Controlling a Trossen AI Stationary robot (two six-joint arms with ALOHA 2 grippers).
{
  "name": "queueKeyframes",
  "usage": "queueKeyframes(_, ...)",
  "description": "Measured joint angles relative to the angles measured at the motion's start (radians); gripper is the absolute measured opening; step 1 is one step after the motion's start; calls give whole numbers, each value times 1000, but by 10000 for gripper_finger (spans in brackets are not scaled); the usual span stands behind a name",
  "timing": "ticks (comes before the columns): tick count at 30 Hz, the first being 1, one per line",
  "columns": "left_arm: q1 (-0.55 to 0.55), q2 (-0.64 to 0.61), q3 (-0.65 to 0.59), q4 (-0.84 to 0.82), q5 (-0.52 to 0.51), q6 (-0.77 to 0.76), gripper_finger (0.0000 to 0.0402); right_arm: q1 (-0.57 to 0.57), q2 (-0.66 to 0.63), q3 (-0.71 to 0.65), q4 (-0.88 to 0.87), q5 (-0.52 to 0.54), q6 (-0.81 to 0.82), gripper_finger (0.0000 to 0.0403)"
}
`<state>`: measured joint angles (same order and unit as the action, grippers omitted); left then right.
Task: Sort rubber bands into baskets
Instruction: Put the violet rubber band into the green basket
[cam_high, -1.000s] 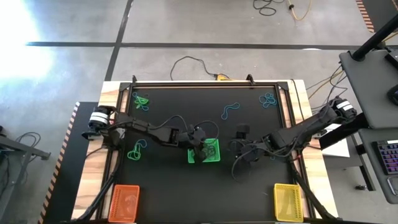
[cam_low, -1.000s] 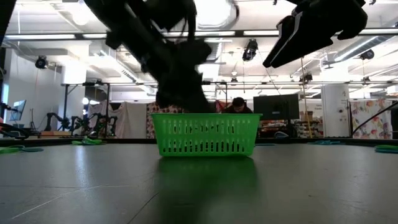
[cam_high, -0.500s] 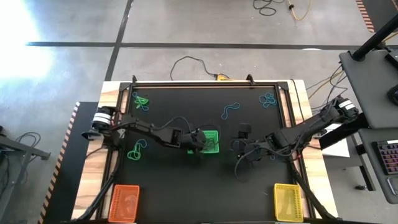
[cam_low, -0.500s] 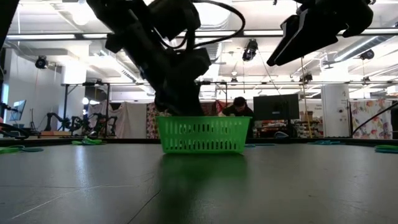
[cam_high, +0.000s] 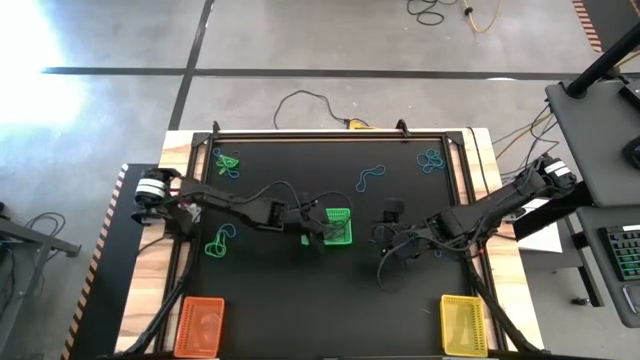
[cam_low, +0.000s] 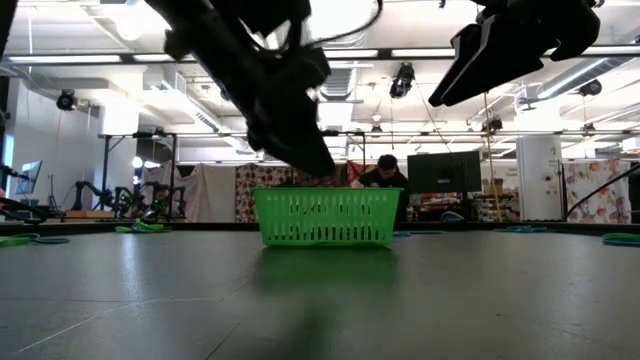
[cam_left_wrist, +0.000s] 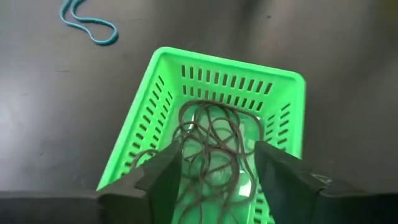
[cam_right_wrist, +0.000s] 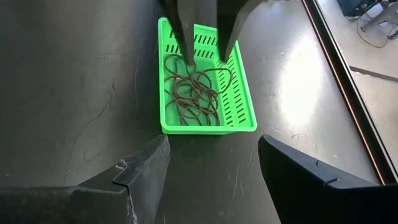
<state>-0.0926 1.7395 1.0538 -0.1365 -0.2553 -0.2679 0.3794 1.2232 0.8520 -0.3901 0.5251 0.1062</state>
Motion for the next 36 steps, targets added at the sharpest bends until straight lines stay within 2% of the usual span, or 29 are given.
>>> queueKeyframes(7, 5, -139, 0, -150, -30, 9, 249, 0, 1, 0, -2, 0, 5, 237)
queueKeyframes(10, 24, -213, -1, -292, -137, -22, 262, 0, 1, 0, -2, 0, 6, 237)
queueKeyframes(14, 97, -302, -11, -501, -328, -208, 270, 0, 1, 0, -2, 0, 24, 237)
queueKeyframes(17, 176, -336, -41, -630, -364, -357, 269, 0, 1, 0, -1, 0, 24, 237)
queueKeyframes(20, 264, -340, -83, -704, -349, -432, 262, 0, 1, 0, 2, 0, 24, 237)
queueKeyframes(23, 373, -331, -100, -703, -276, -427, 249, 0, 1, 0, 3, 0, 24, 237)
queueKeyframes(30, 656, -231, -24, -760, -40, -162, 223, 0, 1, 0, 6, 0, 24, 237)
queueKeyframes(36, 843, -64, 86, -916, 36, -28, 202, 0, 1, 0, 5, -1, 36, 237)
